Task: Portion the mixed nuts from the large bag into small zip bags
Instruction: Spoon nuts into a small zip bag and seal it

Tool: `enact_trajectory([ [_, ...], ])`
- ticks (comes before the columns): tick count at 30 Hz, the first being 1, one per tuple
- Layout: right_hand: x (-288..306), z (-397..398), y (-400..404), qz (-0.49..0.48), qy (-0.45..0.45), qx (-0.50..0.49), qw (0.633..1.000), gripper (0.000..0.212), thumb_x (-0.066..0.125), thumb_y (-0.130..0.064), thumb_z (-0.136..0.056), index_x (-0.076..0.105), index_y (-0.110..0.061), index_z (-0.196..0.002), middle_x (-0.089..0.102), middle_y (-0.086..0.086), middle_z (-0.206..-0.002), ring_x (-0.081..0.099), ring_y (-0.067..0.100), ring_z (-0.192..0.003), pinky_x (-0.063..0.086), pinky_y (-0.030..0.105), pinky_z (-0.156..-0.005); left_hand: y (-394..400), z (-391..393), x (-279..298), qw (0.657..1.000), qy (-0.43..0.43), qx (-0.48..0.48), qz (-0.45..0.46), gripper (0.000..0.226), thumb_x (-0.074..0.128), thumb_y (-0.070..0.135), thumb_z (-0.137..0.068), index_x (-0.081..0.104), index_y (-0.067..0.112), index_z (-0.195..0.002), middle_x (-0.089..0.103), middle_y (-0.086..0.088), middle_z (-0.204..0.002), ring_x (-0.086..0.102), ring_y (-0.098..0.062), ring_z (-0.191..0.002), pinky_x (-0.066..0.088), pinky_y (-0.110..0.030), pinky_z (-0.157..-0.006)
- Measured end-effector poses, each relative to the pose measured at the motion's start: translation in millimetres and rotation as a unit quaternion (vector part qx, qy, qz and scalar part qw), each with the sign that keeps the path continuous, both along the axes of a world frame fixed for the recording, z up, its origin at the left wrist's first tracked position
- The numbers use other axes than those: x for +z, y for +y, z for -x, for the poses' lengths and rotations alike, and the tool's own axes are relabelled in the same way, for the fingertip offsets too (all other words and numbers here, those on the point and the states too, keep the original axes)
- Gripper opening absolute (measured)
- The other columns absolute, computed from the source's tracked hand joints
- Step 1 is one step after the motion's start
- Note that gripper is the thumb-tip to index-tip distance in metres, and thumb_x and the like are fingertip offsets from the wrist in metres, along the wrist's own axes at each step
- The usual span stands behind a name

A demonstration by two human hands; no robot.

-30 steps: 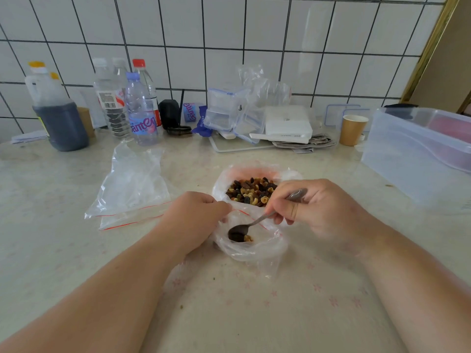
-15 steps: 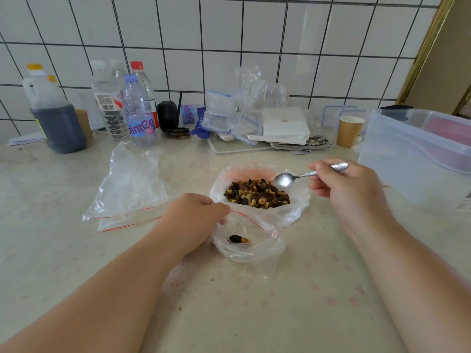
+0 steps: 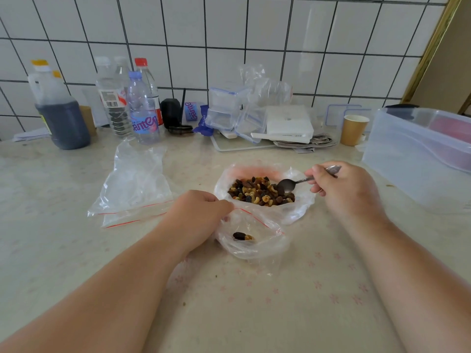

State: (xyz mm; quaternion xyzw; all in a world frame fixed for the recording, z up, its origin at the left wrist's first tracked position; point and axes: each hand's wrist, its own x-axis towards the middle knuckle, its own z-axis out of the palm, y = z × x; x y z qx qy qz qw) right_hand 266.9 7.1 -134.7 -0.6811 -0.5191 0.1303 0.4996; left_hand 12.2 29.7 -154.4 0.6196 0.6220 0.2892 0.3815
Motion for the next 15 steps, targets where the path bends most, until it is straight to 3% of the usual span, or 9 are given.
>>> enact_trajectory([
  [3, -4.6, -4.0, 4.5, 0.008, 0.059, 0.012, 0.998, 0.023, 0.058, -0.03, -0.096, 0.074, -0.029, -0.079, 0.073, -0.009, -0.067, 0.069, 0.005, -0.064, 0.058, 0.038, -0.08, 0.1, -1.0, 0.4, 1.0, 0.0, -0.001, 0.002, 0.028, 0.066, 0.044, -0.082, 0.073, 0.021, -0.069, 0.047, 0.005, -0.049, 0.037, -0.011, -0.033, 0.036, -0.025, -0.051],
  [7, -11.7, -3.5, 7.9, 0.016, 0.117, 0.051, 0.992, 0.022, 0.061, -0.028, -0.094, 0.077, -0.028, -0.079, 0.077, -0.001, -0.076, 0.074, 0.02, -0.078, 0.057, 0.05, -0.089, 0.0, -1.5, 0.6, 1.0, 0.003, -0.003, -0.001, 0.026, 0.066, 0.044, -0.082, 0.073, 0.023, -0.068, 0.047, 0.006, -0.049, 0.04, -0.011, -0.035, 0.037, -0.026, -0.052],
  [9, -12.3, -4.3, 8.3, 0.013, 0.121, 0.06, 0.991, 0.02, 0.061, -0.032, -0.091, 0.077, -0.034, -0.08, 0.077, 0.0, -0.075, 0.074, 0.019, -0.075, 0.058, 0.047, -0.087, 0.4, -0.9, 0.0, 1.0, 0.002, -0.004, -0.004, 0.027, 0.066, 0.044, -0.081, 0.073, 0.02, -0.07, 0.047, 0.004, -0.051, 0.041, -0.013, -0.039, 0.037, -0.028, -0.053],
  [15, -12.3, -5.3, 11.7, -0.003, 0.133, 0.029, 0.991, 0.024, 0.057, -0.028, -0.096, 0.073, -0.024, -0.078, 0.076, -0.004, -0.073, 0.066, 0.008, -0.06, 0.054, 0.035, -0.07, 1.6, -0.6, -2.2, 1.0, 0.001, -0.003, -0.007, 0.027, 0.067, 0.046, -0.081, 0.074, 0.023, -0.069, 0.048, 0.005, -0.051, 0.042, -0.012, -0.039, 0.039, -0.028, -0.053],
])
